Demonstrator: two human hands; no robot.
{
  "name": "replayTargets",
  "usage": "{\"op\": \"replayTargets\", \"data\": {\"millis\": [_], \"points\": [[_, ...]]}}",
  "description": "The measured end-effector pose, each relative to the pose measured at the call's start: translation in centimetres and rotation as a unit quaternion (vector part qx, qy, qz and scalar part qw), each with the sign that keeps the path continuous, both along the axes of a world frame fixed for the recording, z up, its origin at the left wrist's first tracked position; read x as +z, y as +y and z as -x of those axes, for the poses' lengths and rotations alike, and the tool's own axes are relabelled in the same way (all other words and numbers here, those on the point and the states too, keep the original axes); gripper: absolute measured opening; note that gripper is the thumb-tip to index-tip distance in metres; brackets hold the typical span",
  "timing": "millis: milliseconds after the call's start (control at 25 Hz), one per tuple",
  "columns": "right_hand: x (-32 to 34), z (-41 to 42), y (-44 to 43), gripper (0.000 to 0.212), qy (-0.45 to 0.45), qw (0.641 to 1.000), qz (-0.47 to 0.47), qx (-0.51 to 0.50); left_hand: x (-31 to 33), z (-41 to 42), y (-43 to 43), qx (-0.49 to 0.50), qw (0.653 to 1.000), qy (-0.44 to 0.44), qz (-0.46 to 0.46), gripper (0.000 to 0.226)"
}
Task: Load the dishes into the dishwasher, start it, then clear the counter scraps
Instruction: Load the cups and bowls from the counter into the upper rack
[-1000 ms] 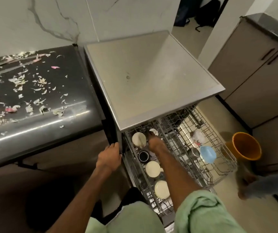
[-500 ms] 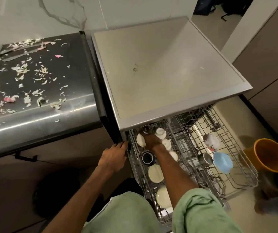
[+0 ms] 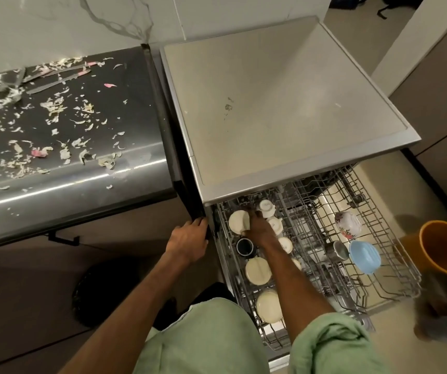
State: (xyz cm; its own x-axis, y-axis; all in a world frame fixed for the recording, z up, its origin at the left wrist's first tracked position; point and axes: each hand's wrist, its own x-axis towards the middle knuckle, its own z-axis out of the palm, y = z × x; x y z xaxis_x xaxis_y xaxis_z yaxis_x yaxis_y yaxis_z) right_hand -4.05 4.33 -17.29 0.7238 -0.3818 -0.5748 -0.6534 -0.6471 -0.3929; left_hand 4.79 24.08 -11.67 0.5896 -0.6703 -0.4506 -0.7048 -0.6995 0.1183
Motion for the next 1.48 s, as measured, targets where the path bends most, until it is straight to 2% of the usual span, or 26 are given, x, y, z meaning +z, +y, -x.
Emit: {"op": "replayTargets", "data": {"millis": [120,280,360,480,640,760,840,1000,1200,1480], "points": [[0.8,2.2,0.9,0.065,0.031,0.999,0.025,-0.031,1.5,0.3,0.7,0.019,1.000,0.015,0.001,0.064],[3.2,4.3,3.1,0.039,0.070,0.996,0.047,0.040,3.7,0.7,1.7,0.042,0.998,0.035,0.007,0.063],[5.1,3.8,4.6,0.034,0.070,0.995,0.040,0.056,4.7,0.7,2.2,0.058,0.997,0.046,0.025,0.061],[9.1,0.3,7.1,0.030,0.022,0.993,0.057,0.100,6.4,-0.1,2.7,0.091,0.990,0.046,0.093,0.050],[14.8,-5.9,12.1,0.029,-0.109,0.978,0.077,0.158,9.7,-3.1,5.1,0.110,0.977,0.013,0.184,0.036],[18.4,-10.4,17.1,0.040,-0.182,0.965,0.089,0.168,13.2,-7.3,9.6,0.105,0.966,-0.046,0.233,0.037],[20.5,-13.9,20.6,0.040,-0.227,0.955,0.078,0.175,15.4,-10.2,13.5,0.129,0.954,-0.072,0.260,0.032],[23.2,-22.5,30.2,0.017,-0.304,0.924,0.071,0.219,18.1,-16.3,24.3,0.221,0.919,-0.135,0.297,0.024],[24.1,-30.3,41.5,0.020,-0.329,0.897,0.027,0.292,18.2,-20.6,37.8,0.374,0.857,-0.177,0.307,0.035],[23.1,-41.2,49.7,0.032,-0.317,0.858,0.025,0.403,16.4,-27.1,47.5,0.498,0.813,-0.178,0.241,0.052]]}}
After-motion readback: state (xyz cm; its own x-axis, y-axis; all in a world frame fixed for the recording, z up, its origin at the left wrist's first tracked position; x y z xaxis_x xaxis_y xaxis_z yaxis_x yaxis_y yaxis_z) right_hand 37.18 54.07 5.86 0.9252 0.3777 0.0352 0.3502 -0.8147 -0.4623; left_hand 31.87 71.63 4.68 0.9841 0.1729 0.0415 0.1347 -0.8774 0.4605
